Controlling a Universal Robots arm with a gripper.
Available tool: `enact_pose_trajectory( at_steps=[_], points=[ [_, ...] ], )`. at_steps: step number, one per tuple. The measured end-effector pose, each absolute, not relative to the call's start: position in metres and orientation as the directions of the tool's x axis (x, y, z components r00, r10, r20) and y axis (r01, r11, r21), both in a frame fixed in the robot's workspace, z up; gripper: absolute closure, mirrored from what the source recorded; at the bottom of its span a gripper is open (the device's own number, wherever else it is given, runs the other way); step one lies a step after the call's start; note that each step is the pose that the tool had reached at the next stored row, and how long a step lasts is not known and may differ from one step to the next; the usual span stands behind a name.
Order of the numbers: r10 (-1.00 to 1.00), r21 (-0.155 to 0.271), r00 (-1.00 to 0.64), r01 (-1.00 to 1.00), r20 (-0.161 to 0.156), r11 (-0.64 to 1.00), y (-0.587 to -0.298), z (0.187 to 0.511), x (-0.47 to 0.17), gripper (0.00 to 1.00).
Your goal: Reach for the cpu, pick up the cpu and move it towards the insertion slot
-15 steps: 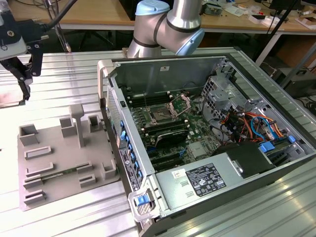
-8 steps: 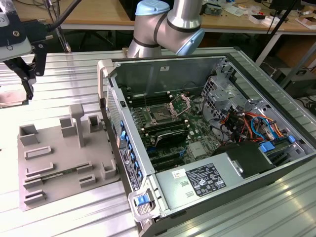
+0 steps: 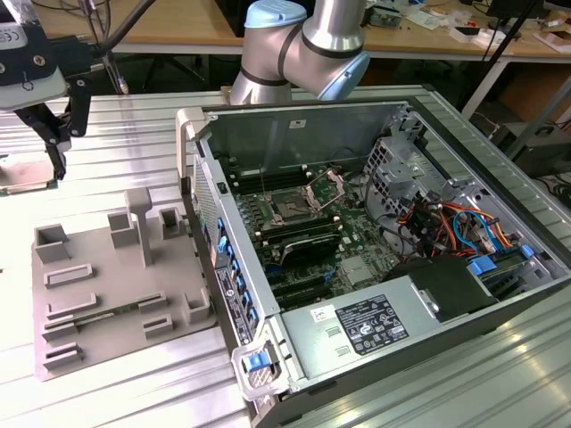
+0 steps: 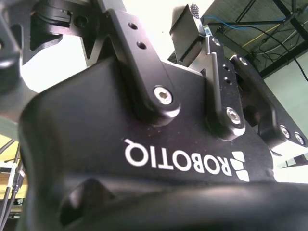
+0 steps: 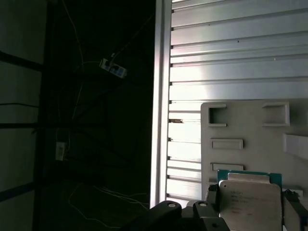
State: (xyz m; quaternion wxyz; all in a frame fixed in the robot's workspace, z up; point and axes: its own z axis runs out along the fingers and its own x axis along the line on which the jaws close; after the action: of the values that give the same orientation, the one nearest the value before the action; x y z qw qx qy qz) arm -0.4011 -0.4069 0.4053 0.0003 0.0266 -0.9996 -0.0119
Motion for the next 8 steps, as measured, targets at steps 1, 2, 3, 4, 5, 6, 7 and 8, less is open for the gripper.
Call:
enact_pose_trajectory(
  at_steps=[1, 2, 3, 4, 5, 6, 7, 8],
  points=[
    [-0.053, 0.024, -0.999, -0.053, 0.000, 0.998, -0.4069, 0.4053, -0.4006, 0.45],
    [-0.053, 0.024, -0.999, -0.053, 0.000, 0.998, -0.4069, 0.4053, -0.4001, 0.45],
    [-0.053, 0.024, -0.999, -0.053, 0.000, 0.998, -0.4069, 0.4053, -0.3994, 0.45],
    [-0.053, 0.024, -0.999, -0.053, 0.000, 0.998, -0.4069, 0.4053, -0.3989, 0.45],
    [-0.053, 0.024, -0.999, -0.053, 0.000, 0.998, -0.4069, 0.4053, -0.3982, 0.45],
    [-0.053, 0.024, -0.999, -0.053, 0.000, 0.998, -0.4069, 0.4053, -0.3974, 0.45],
    [-0.053, 0.024, -0.999, -0.053, 0.000, 0.998, -0.4069, 0.4053, -0.3968, 0.45],
    [-0.053, 0.024, -0.999, -0.053, 0.000, 0.998, -0.4069, 0.4053, -0.3961, 0.45]
  ],
)
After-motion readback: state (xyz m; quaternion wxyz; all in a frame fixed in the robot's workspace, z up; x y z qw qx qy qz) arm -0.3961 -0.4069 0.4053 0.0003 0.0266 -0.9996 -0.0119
